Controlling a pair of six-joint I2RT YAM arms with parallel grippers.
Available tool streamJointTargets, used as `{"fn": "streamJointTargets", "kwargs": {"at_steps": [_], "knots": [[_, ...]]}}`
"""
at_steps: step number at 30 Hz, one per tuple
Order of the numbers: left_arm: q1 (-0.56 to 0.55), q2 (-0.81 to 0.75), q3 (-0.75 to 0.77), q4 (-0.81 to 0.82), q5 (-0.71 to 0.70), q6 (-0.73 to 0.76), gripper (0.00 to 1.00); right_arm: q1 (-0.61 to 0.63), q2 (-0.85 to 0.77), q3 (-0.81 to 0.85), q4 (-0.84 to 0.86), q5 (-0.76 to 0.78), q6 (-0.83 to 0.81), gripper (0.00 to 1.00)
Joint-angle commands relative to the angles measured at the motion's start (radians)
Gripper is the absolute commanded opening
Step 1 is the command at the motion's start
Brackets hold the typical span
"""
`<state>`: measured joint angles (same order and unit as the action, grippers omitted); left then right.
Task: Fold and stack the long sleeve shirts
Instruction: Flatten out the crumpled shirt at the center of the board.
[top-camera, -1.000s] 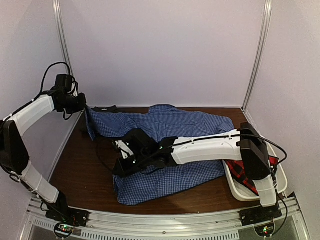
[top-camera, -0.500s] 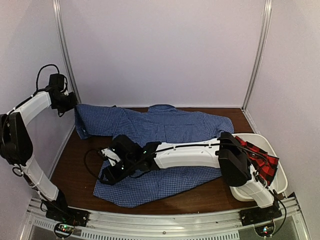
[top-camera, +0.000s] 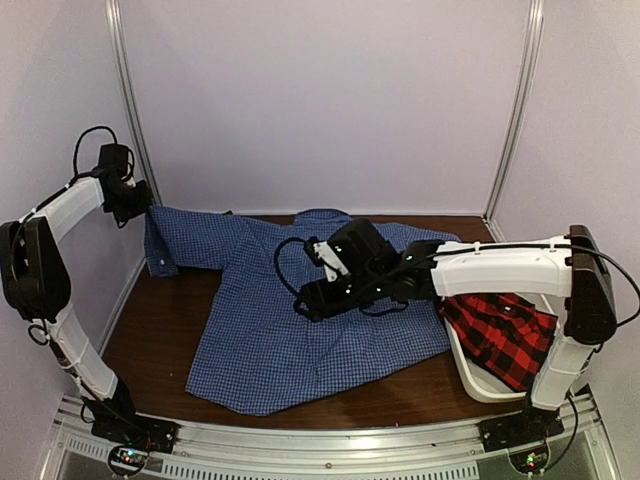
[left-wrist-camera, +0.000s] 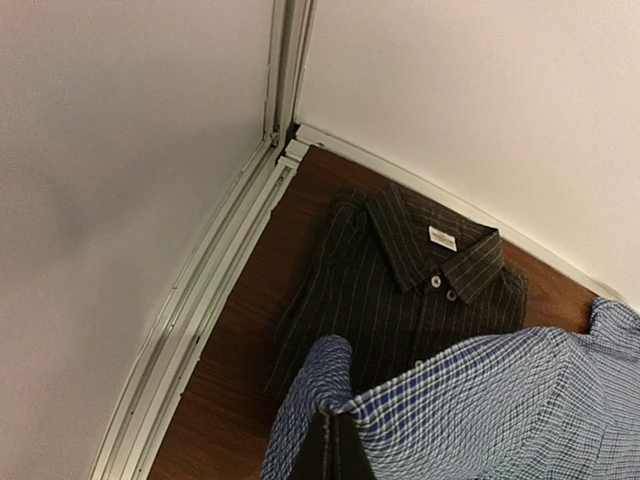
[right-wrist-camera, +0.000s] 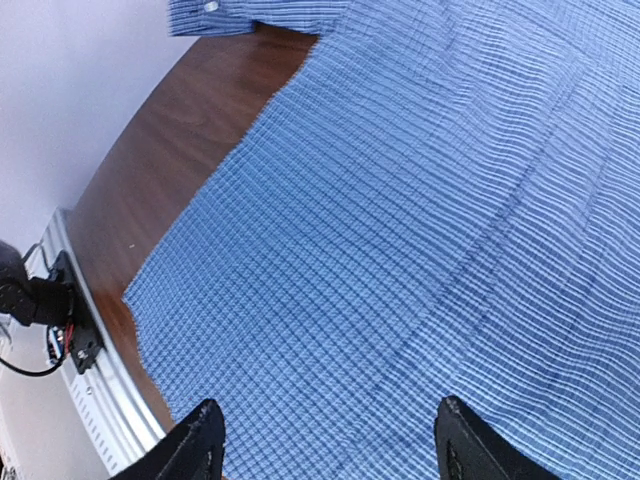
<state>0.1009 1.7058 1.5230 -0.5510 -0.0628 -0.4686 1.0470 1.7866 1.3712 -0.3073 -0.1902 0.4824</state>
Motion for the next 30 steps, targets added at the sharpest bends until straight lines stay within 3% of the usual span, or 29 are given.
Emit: {"fn": "streamJointTargets", "kwargs": {"at_steps": [1, 9, 30], "knots": [[0.011, 0.022, 0.063, 0.022, 0.019, 0.006, 0.00, -0.028, -0.117, -0.161, -0.029, 0.173, 0.039, 0.75], [0.010, 0.034, 0.056, 0.042, 0.092, 0.002, 0.00, -0.078, -0.260, -0.429, -0.045, 0.269, 0.138, 0.79], [-0.098, -0.063, -0.112, 0.081, 0.153, 0.033, 0.00, -0.348, -0.458, -0.686, -0.169, 0.379, 0.194, 0.88]]}}
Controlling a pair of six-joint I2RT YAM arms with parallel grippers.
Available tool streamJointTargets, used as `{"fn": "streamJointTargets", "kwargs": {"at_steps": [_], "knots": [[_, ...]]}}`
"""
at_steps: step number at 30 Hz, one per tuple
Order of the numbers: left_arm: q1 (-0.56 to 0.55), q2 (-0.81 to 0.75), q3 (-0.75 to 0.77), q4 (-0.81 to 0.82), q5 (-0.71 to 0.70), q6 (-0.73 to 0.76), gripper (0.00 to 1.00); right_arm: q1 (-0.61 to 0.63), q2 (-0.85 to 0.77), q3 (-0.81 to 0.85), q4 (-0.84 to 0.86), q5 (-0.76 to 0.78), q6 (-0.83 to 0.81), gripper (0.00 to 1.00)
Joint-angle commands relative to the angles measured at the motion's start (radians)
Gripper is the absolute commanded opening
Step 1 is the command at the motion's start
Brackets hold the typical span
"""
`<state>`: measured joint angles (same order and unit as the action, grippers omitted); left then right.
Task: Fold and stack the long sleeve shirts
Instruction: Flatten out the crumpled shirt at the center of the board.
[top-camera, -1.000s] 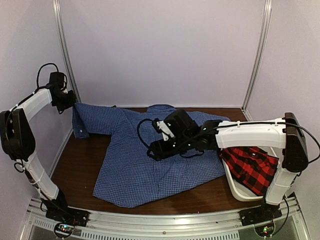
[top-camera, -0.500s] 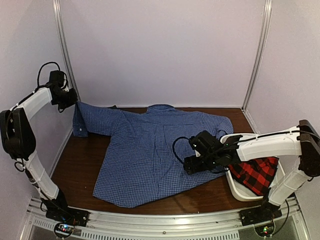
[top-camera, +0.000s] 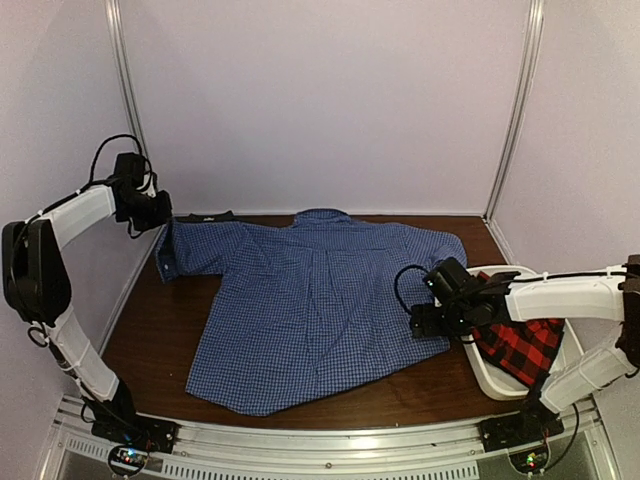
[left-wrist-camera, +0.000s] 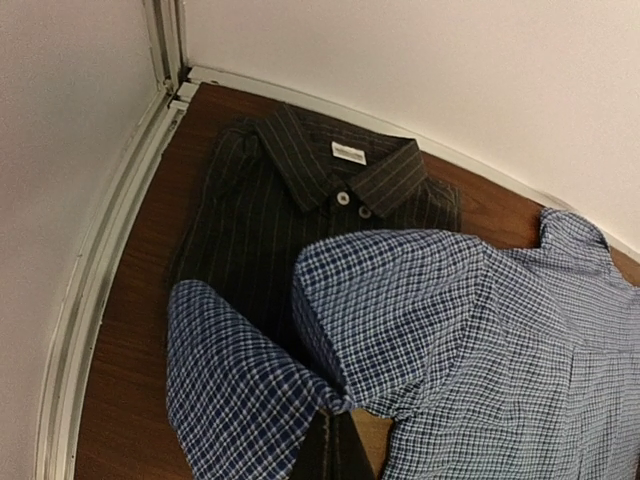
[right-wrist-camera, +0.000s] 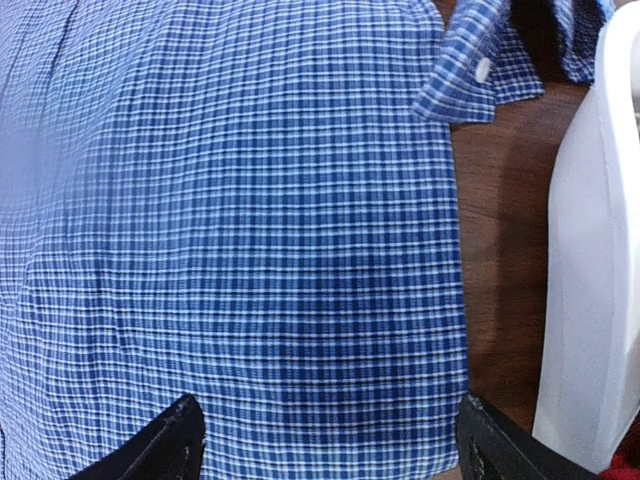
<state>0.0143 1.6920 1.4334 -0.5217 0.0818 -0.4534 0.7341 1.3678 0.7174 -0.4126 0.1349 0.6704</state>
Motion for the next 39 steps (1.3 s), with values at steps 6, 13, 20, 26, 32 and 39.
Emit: {"fn": "streamJointTargets", "kwargs": {"at_steps": [6, 13, 20, 26, 32, 39], "knots": [[-0.076, -0.059, -0.046, 0.051, 0.003, 0.019, 0.01, -0.040, -0.048, -0.050, -0.067, 0.032, 0.007, 0.89], [-0.092, -0.059, -0.060, 0.053, 0.009, 0.019, 0.00, 0.015, -0.036, -0.077, -0.021, -0.028, 0.036, 0.88], [-0.093, -0.057, -0.067, 0.058, 0.016, 0.019, 0.00, 0.056, 0.015, -0.098, 0.019, -0.034, 0.075, 0.81], [-0.093, -0.059, -0.072, 0.058, 0.022, 0.024, 0.00, 0.077, 0.062, -0.100, 0.052, -0.036, 0.091, 0.62], [-0.093, -0.061, -0.077, 0.058, 0.021, 0.028, 0.00, 0.097, 0.056, -0.011, -0.010, 0.004, 0.089, 0.22], [-0.093, -0.057, -0.083, 0.063, 0.018, 0.032, 0.00, 0.100, 0.135, 0.265, -0.089, 0.051, -0.008, 0.00]]}}
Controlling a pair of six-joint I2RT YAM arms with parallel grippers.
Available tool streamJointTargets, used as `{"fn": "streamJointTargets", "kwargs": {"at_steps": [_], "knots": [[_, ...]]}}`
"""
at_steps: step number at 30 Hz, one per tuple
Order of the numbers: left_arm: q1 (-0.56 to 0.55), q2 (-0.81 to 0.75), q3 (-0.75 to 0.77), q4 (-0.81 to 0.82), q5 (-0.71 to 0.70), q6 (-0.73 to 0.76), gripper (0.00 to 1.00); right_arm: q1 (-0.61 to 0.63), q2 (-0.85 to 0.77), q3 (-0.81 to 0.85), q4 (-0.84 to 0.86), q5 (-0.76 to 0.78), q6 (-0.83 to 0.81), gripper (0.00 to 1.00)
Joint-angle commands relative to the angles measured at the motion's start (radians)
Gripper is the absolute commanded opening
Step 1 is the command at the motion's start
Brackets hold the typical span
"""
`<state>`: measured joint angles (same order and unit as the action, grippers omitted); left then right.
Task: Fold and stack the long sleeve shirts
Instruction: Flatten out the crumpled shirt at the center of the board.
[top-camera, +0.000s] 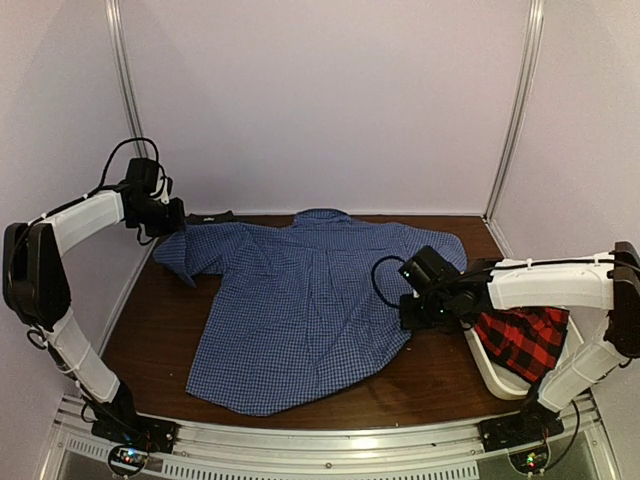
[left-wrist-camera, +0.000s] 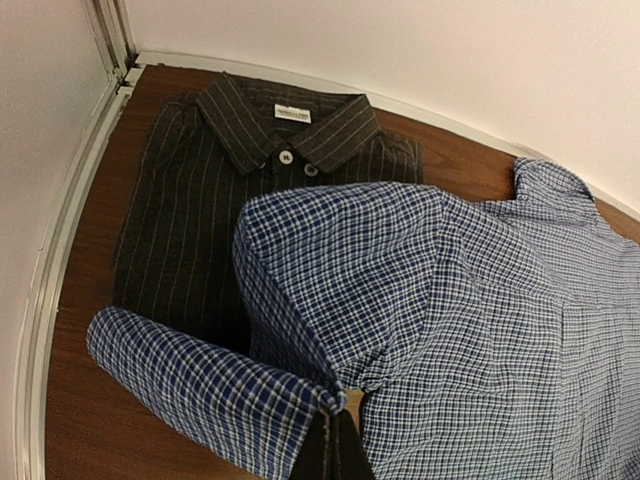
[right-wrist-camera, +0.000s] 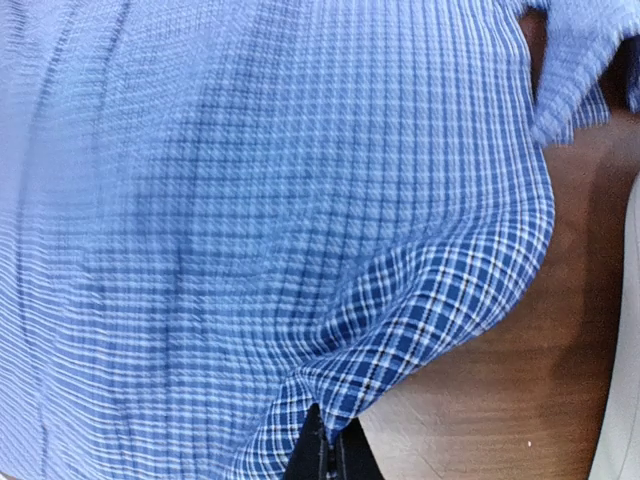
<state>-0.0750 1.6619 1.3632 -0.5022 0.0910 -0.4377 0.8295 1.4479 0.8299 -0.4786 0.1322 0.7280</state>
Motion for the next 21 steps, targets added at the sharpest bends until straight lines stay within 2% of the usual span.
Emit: {"fn": "streamJointTargets", "kwargs": {"at_steps": [1, 11, 13, 15, 19, 21], "knots": [[-0.003, -0.027, -0.014, 0.045, 0.009, 0.016, 0.00, 0.002, 0.089, 0.201, -0.022, 0.055, -0.086, 0.00], [-0.004, -0.025, -0.035, 0.050, -0.001, 0.028, 0.00, -0.135, 0.565, 0.696, -0.017, -0.006, -0.231, 0.01], [-0.004, -0.024, -0.039, 0.050, -0.001, 0.027, 0.00, -0.157, 0.622, 0.769, -0.018, -0.022, -0.241, 0.06], [-0.004, -0.021, -0.041, 0.049, 0.002, 0.029, 0.00, -0.164, 0.656, 0.834, -0.044, -0.031, -0.252, 0.15], [-0.004, -0.022, -0.045, 0.048, -0.006, 0.035, 0.00, -0.163, 0.619, 0.827, -0.027, -0.045, -0.266, 0.50], [-0.004, -0.018, -0.044, 0.050, -0.002, 0.034, 0.00, -0.162, 0.571, 0.779, -0.003, -0.051, -0.266, 0.62]]}}
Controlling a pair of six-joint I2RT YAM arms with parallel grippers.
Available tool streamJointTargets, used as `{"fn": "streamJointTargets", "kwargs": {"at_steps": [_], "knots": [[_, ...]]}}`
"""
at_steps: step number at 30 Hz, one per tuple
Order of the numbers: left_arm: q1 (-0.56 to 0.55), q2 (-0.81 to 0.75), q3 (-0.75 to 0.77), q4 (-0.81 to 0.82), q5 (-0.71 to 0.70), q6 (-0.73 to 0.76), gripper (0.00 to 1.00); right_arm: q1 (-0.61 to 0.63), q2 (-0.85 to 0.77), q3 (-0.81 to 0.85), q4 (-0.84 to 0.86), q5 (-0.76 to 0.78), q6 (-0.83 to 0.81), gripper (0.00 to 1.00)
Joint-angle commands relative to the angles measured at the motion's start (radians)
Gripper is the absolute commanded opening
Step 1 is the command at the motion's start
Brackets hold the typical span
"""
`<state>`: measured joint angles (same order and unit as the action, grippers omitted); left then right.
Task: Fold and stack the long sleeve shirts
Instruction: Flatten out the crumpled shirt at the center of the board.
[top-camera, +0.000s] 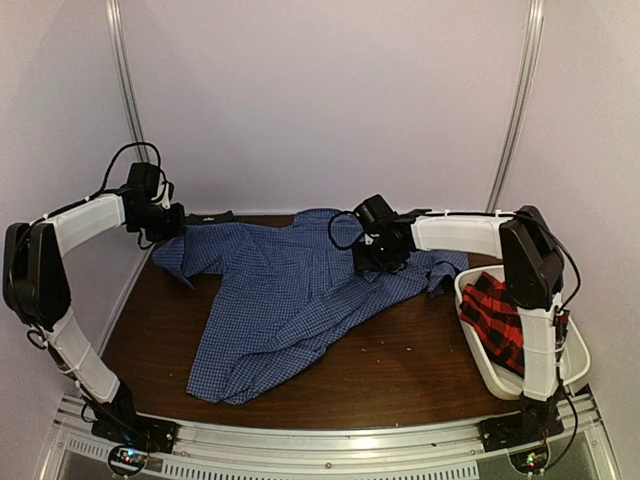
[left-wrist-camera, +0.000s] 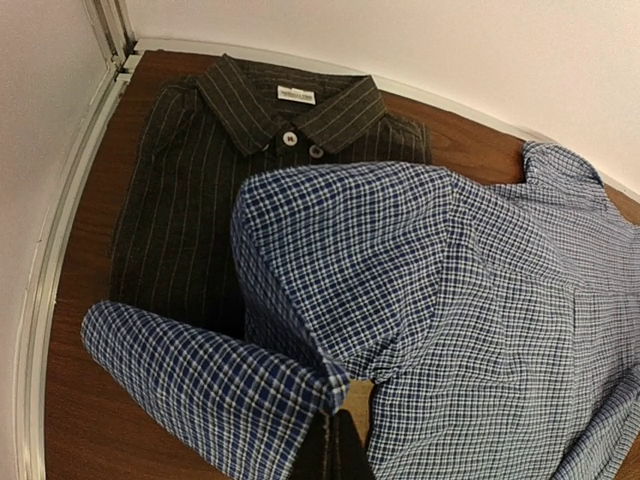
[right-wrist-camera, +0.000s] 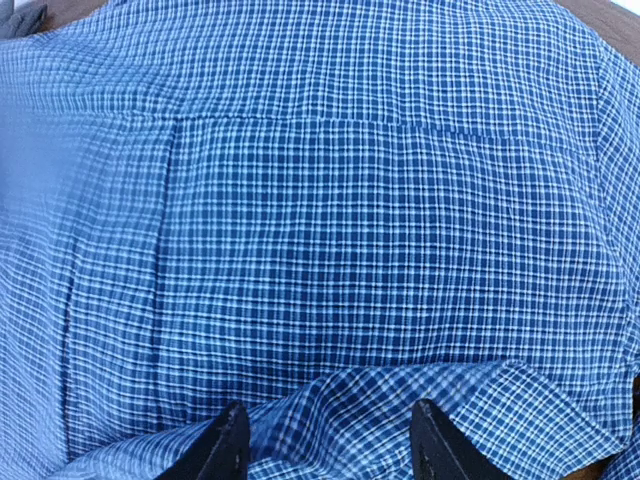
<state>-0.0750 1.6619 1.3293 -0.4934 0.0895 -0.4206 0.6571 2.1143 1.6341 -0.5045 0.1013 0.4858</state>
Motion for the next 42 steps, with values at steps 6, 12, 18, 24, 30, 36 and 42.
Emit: {"fn": "streamJointTargets", "kwargs": {"at_steps": [6, 12, 18, 24, 30, 36, 42], "knots": [[-0.004, -0.010, -0.010, 0.047, 0.014, 0.016, 0.00, 0.048, -0.237, -0.206, 0.095, -0.053, -0.016, 0.67], [-0.004, -0.004, -0.015, 0.053, 0.025, 0.014, 0.00, 0.052, -0.252, -0.300, 0.145, -0.040, -0.018, 0.59], [-0.004, -0.004, -0.021, 0.053, 0.022, 0.019, 0.00, 0.006, -0.191, -0.302, 0.178, -0.037, -0.053, 0.56], [-0.004, -0.008, -0.024, 0.052, 0.019, 0.020, 0.00, -0.036, -0.094, -0.265, 0.210, -0.078, -0.101, 0.56], [-0.004, -0.014, -0.027, 0.052, 0.017, 0.024, 0.00, -0.039, -0.066, -0.237, 0.214, -0.099, -0.099, 0.52], [-0.004, -0.024, -0.025, 0.052, 0.025, 0.025, 0.00, -0.038, -0.083, -0.250, 0.226, -0.139, -0.092, 0.27], [-0.003, -0.038, -0.027, 0.052, 0.026, 0.029, 0.00, -0.036, -0.113, -0.257, 0.202, -0.152, -0.073, 0.02]]}}
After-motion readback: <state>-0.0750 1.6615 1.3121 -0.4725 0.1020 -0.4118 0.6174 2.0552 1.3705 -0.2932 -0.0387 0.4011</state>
